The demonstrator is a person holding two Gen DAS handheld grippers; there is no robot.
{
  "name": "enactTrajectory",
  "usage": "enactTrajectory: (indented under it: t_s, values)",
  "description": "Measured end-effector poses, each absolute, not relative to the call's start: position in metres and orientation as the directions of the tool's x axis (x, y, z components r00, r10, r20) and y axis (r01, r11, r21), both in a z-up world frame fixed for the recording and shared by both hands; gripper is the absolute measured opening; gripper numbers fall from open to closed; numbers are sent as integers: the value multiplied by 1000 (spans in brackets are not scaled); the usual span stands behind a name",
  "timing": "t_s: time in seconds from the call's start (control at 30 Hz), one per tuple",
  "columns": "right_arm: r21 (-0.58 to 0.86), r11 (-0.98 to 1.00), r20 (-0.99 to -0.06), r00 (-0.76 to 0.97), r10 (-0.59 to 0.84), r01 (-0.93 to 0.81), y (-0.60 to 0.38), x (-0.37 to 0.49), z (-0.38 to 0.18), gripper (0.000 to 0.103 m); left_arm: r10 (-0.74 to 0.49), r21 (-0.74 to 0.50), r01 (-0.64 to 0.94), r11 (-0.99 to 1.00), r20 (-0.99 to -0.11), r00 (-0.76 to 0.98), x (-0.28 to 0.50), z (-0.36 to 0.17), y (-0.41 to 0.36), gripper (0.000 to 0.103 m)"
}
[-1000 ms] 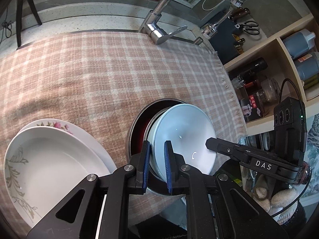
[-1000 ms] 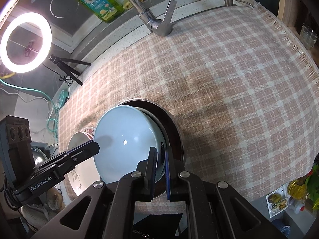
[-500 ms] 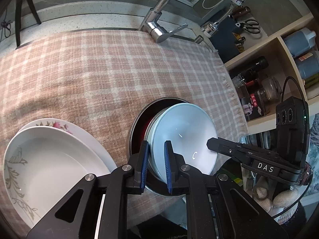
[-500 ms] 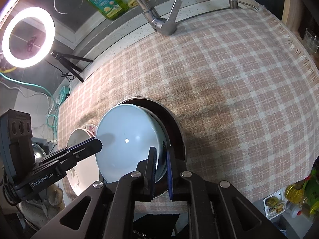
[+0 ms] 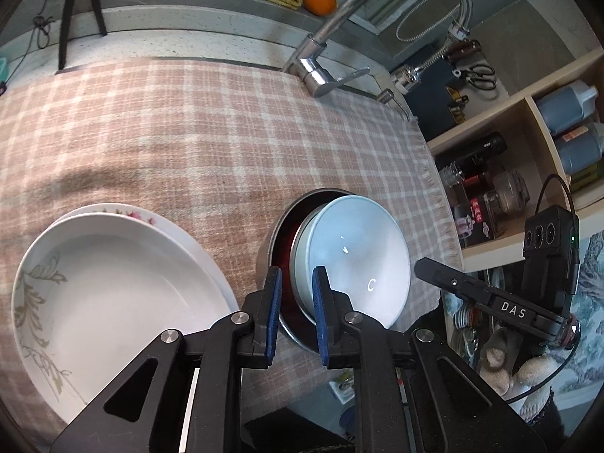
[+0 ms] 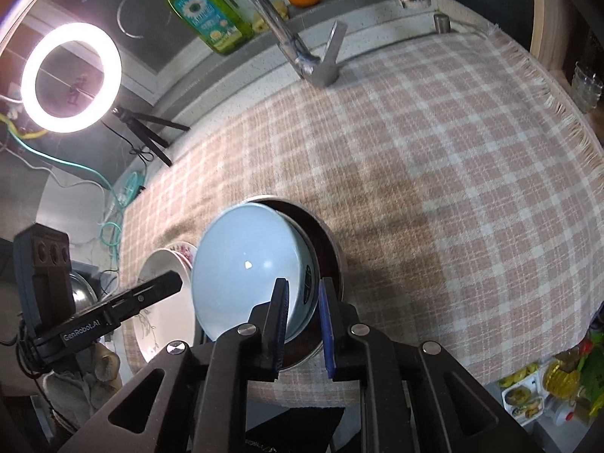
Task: Organize plates and bowls
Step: 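Grip the rim of the nested bowl stack with both grippers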
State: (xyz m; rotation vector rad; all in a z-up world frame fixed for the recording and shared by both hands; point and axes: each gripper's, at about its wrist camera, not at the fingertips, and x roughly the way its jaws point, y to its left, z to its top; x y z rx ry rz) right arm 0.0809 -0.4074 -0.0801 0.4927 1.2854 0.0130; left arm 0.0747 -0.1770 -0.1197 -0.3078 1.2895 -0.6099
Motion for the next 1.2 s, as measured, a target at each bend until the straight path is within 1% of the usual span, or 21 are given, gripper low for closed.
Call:
enactTrajectory:
  t_s: [0.1, 0.23, 0.33, 0.5, 0.7, 0.87, 1.2]
  values:
    - [340, 909, -906, 343, 249, 240, -411, 74, -71, 16, -566, -524, 222, 822, -794, 222, 65, -115, -165, 14]
    - [317, 923, -897, 386, 217, 219, -415, 64, -66, 20, -564, -543, 156, 825, -779, 274, 50, -116, -148, 14]
    - [288, 934, -896, 404, 184, 212, -418, 56, -67, 20, -532, -515, 142, 845, -788, 311, 40, -116, -145, 14]
    - [332, 919, -885, 408, 224, 215, -430, 54, -72, 20, -524, -520, 109, 847, -783, 334, 31, -121, -150, 14]
    - [337, 927, -882, 400, 250, 163, -434, 61, -78, 20, -508, -513, 92, 854, -781, 363, 22, -128, -162, 14]
    - [368, 918, -882, 368, 295, 146, -435, 68, -89, 20, -491, -499, 78, 863, -793, 359, 24, -133, -169, 14]
    - [385, 913, -883, 339, 323, 133, -434, 78, -102, 20, -459, -461, 81, 884, -820, 342, 33, -140, -181, 14]
